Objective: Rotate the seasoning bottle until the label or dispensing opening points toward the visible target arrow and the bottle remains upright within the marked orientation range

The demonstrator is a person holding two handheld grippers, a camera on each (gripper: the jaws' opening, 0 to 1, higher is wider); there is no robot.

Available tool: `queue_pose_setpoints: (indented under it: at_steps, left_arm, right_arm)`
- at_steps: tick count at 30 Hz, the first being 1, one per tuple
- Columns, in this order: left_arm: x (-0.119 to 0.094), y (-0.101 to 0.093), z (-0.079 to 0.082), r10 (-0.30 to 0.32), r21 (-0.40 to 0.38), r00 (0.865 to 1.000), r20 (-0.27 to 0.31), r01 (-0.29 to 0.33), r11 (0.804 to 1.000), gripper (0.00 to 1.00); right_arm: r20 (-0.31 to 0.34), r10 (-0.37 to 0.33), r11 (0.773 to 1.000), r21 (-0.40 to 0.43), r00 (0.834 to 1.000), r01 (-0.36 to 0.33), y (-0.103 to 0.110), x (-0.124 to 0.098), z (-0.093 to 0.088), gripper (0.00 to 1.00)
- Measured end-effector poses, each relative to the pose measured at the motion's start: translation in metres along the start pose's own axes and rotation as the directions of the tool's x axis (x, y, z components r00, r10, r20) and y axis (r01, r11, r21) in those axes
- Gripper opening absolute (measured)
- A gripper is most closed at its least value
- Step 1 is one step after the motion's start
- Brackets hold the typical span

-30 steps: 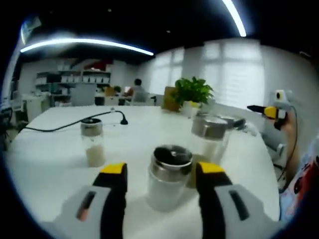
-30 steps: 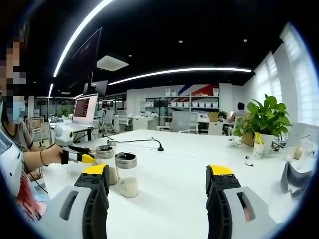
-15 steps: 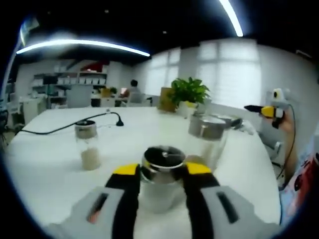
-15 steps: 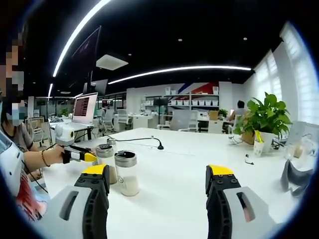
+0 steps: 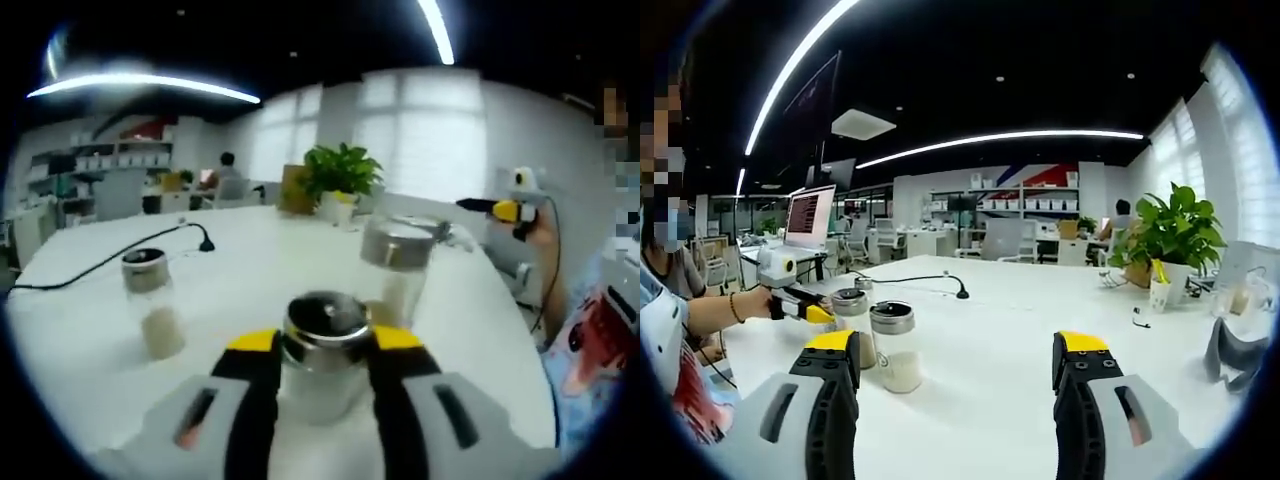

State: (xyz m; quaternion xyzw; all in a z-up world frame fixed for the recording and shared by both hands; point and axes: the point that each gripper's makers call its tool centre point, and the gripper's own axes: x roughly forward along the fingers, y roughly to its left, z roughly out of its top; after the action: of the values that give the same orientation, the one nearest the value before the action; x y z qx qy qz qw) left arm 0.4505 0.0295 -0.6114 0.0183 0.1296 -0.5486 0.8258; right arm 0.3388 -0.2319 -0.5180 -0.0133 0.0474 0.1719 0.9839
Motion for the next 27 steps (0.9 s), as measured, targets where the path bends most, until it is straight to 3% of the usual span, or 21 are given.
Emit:
queue_pose_setpoints:
  at_steps: [5, 8, 12, 17, 21, 23, 27]
  left_arm:
    - [0.002, -0.001, 0.001, -0.125, 0.033, 0.992, -0.001, 0.125, 0.992, 0.35]
    - [0.003, -0.005, 0.000, -0.196, 0.058, 0.981, -0.010, 0.196, 0.979, 0.35]
    - [0.003, -0.011, -0.001, -0.309, 0.083, 0.950, -0.037, 0.311, 0.947, 0.35]
    - [0.003, -0.020, -0.002, -0.441, 0.115, 0.896, -0.056, 0.444, 0.888, 0.35]
    - [0.003, -0.021, -0.002, -0.481, 0.117, 0.874, -0.072, 0.486, 0.866, 0.35]
    - [0.001, -0.023, -0.003, -0.514, 0.128, 0.854, -0.081, 0.520, 0.844, 0.35]
    - [0.002, -0.022, -0.002, -0.533, 0.124, 0.841, -0.095, 0.541, 0.832, 0.36]
  right_arm:
    - [0.002, 0.006, 1.000, 0.000, 1.000, -0.006, 0.002, 0.001, 0.000, 0.81]
    - [-0.001, 0.003, 1.000, -0.001, 1.000, -0.003, 0.002, 0.001, 0.000, 0.81]
    - [-0.004, 0.005, 1.000, 0.008, 1.000, -0.005, 0.001, 0.002, -0.002, 0.81]
    - [-0.009, 0.005, 1.000, 0.012, 1.000, -0.005, 0.001, 0.002, -0.003, 0.81]
    - [-0.002, 0.003, 1.000, 0.002, 1.000, -0.003, 0.001, 0.002, -0.001, 0.79]
    - [0.000, 0.005, 1.000, 0.002, 1.000, -0.005, 0.002, 0.002, 0.000, 0.79]
    - [-0.005, 0.011, 1.000, 0.001, 1.000, -0.011, 0.004, 0.002, -0.001, 0.80]
